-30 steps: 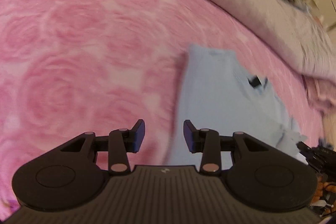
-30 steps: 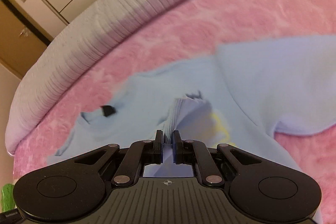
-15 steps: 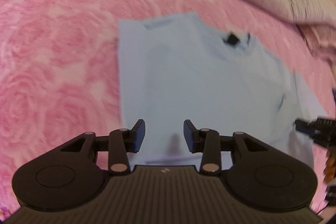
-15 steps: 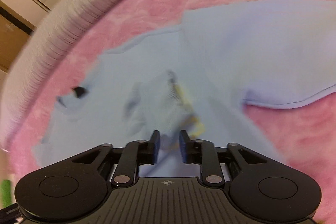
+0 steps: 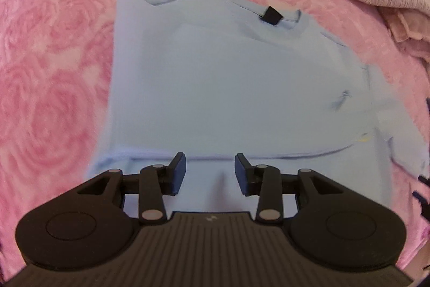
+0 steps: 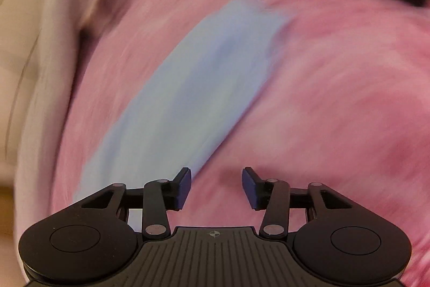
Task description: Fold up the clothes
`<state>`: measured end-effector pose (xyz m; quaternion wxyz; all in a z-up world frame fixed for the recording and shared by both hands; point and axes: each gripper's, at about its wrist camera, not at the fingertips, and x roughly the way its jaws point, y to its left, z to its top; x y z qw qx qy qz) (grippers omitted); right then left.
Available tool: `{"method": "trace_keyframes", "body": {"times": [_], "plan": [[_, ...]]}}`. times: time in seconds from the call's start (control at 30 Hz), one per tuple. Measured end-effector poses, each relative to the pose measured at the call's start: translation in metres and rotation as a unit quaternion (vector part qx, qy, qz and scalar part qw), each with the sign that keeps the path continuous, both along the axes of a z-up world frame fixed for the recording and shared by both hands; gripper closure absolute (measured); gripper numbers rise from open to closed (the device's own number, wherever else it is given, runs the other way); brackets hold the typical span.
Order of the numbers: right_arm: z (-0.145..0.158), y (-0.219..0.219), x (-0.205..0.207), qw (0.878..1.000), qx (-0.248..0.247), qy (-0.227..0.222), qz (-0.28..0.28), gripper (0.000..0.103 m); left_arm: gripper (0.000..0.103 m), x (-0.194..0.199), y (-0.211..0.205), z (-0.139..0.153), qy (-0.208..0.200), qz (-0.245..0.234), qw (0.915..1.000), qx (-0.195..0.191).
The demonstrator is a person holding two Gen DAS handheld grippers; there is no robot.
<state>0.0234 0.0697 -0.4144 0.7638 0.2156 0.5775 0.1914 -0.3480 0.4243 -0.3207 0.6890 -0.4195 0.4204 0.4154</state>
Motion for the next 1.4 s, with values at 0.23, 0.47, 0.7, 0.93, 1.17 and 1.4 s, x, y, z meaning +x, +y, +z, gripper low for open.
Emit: {"method": "trace_keyframes", "body": {"times": [0.23, 0.47, 0.7, 0.93, 1.17, 1.4], "plan": [[-0.025, -0.070, 0.056, 0.988, 0.079, 0.004, -0.131, 0.056, 0.069, 0.013, -0.017, 0.002, -0.007, 0.014, 0.9999, -0.005], [0.010, -0.027, 0.061, 0.995, 0.012, -0.085, -0.054, 0.092, 0.069, 0.013, -0.028, 0.005, -0.019, 0.034, 0.9992, -0.004], [0.109, 0.083, -0.056, 0.931, -0.022, -0.286, 0.224, 0.093, 0.069, -0.007, -0.041, 0.013, -0.030, 0.068, 0.9972, -0.003], [0.089, 0.144, -0.236, 0.793, -0.072, -0.253, 0.549, 0.040, 0.069, -0.025, -0.061, 0.007, -0.054, 0.103, 0.9929, -0.026], [0.046, 0.102, -0.210, 0.842, -0.155, -0.139, 0.498, 0.040, 0.068, -0.011, -0.071, -0.017, -0.129, 0.127, 0.9810, -0.071], [0.055, 0.068, -0.109, 0.928, -0.161, -0.092, 0.324, 0.039, 0.063, 0.032, -0.036, -0.036, -0.212, 0.155, 0.9622, -0.072]]}}
